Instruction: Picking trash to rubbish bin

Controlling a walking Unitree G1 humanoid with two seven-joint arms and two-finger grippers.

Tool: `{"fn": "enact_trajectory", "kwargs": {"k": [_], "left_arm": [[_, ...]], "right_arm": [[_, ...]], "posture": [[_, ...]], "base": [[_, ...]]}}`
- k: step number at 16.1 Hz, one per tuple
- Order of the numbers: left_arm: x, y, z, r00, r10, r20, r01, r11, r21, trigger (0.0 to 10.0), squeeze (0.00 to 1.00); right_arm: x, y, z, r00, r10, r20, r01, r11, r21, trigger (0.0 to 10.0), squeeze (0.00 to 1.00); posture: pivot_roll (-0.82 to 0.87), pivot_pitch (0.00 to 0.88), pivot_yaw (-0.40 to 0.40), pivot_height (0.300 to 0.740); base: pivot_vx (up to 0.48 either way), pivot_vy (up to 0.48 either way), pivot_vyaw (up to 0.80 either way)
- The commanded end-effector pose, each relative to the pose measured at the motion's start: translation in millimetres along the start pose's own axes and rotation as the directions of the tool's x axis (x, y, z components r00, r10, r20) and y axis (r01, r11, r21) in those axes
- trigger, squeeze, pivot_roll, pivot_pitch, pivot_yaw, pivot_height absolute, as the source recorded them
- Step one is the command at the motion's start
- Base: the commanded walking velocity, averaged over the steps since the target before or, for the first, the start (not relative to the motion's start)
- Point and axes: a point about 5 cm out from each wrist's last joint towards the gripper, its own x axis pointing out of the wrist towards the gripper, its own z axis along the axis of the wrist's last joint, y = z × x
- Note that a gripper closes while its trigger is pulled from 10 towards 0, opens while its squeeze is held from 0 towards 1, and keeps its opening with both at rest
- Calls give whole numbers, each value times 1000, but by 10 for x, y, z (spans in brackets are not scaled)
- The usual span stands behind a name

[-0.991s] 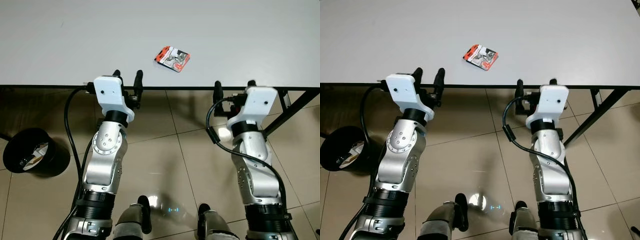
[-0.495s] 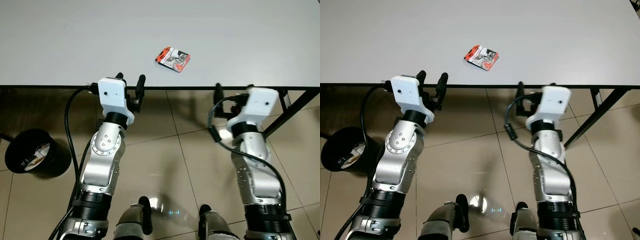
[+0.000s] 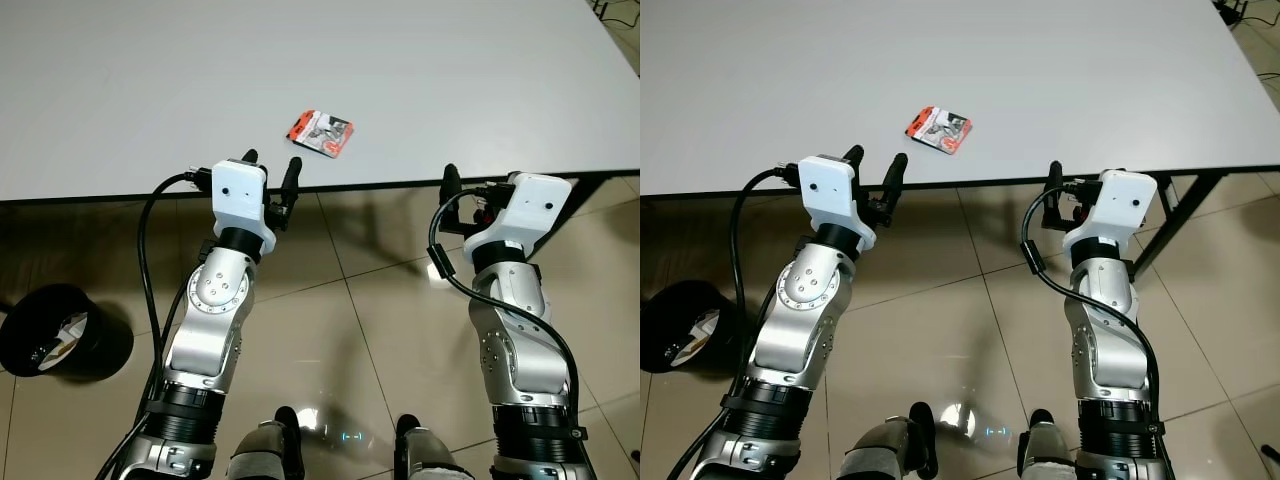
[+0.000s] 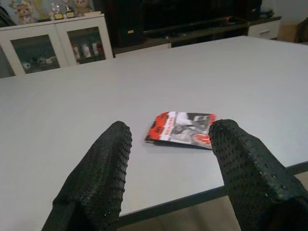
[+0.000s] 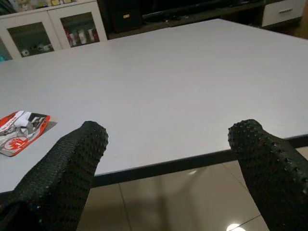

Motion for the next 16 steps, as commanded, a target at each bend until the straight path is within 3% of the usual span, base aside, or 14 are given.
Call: {"fn": "enact_trajectory", "kwargs": {"k": [1,16], "left_arm": [[-52,41,-70,999,7,-32,-7,1000,13,10000,0],[-50,53,-90,999,10,-47,-8,999,50,10000,0]], "right_arm": [[-7,17,-22,1000,-1,-21,1,1000,16,10000,0],[10,40,-6,999,25,-20,-24,999,33,10000,0]], "posture": [[40,243,113,740],[42,261,116,740]], "base": [[296,0,0],[340,0,-53]]}}
